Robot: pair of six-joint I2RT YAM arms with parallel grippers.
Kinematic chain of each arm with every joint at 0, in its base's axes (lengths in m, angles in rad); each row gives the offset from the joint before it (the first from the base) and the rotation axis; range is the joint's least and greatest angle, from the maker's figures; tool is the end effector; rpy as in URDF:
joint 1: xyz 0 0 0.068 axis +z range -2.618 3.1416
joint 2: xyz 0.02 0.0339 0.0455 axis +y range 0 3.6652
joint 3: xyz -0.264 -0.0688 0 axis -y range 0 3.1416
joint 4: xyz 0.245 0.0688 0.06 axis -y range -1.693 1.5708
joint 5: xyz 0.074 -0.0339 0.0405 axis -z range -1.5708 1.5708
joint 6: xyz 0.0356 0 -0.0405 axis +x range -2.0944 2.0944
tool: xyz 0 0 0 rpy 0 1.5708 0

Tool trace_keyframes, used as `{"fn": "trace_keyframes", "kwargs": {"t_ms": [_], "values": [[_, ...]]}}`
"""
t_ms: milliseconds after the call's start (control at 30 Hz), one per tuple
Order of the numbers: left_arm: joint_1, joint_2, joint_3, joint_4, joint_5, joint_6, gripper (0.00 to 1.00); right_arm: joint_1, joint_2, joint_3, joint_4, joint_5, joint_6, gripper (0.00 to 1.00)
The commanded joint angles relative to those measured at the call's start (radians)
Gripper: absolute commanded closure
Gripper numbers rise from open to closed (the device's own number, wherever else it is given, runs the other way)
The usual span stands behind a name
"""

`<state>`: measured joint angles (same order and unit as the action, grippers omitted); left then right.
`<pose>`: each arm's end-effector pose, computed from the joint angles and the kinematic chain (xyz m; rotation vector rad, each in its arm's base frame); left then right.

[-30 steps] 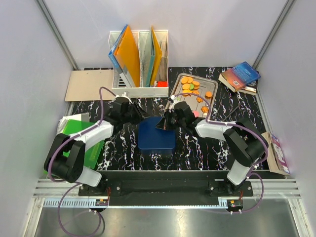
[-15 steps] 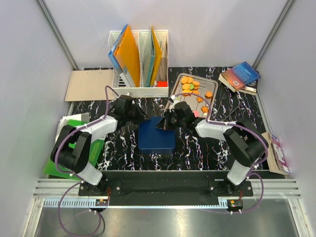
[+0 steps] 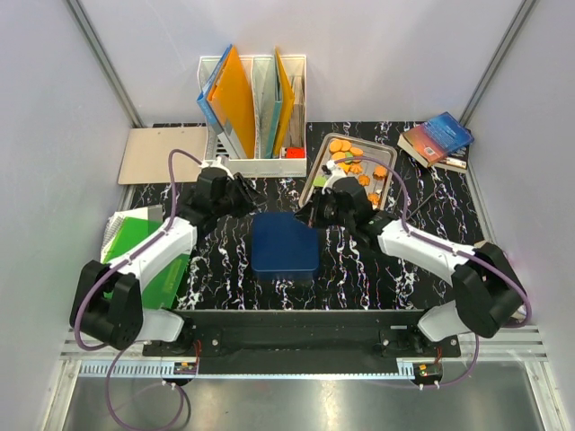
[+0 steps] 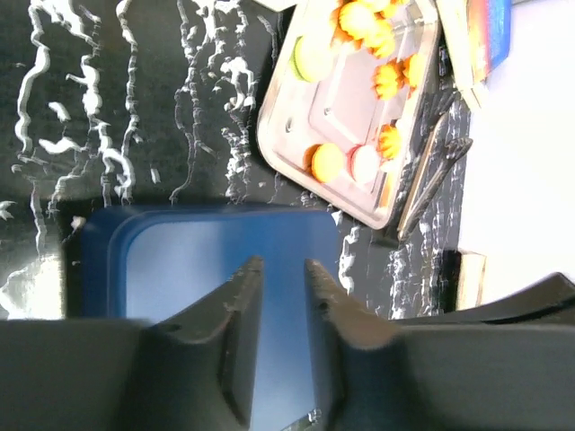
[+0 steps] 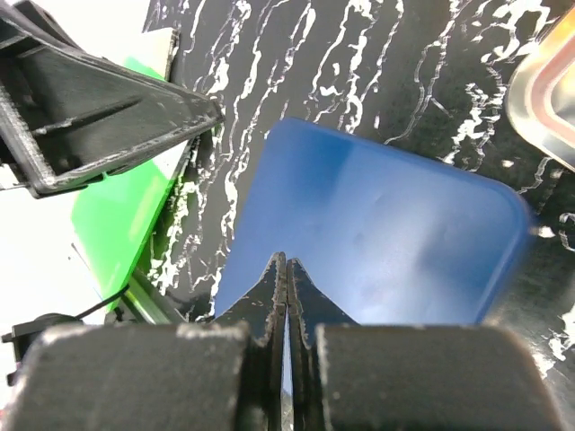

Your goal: Pack the cookies

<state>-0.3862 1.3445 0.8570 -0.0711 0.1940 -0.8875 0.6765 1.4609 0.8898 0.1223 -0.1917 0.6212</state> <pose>0.2732 -0.1185 0.2513 -0.4442 2.2280 -0.9252 0.2513 0.2105 0.2467 -0.1901 2.1549 0.9853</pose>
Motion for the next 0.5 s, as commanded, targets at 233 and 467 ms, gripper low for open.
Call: {"fn": "trace_keyframes", "kwargs": {"t_ms": [233,467], "values": [[0.004,-0.231,0.05,-0.375,-0.395,0.196,0.01,-0.002,-0.337,-0.025,-0.288,0.25,-0.161,0.34],[0.004,-0.309,0.05,-0.429,-0.41,0.251,0.01,-0.002,-0.474,-0.025,-0.409,0.311,-0.169,0.27]]}}
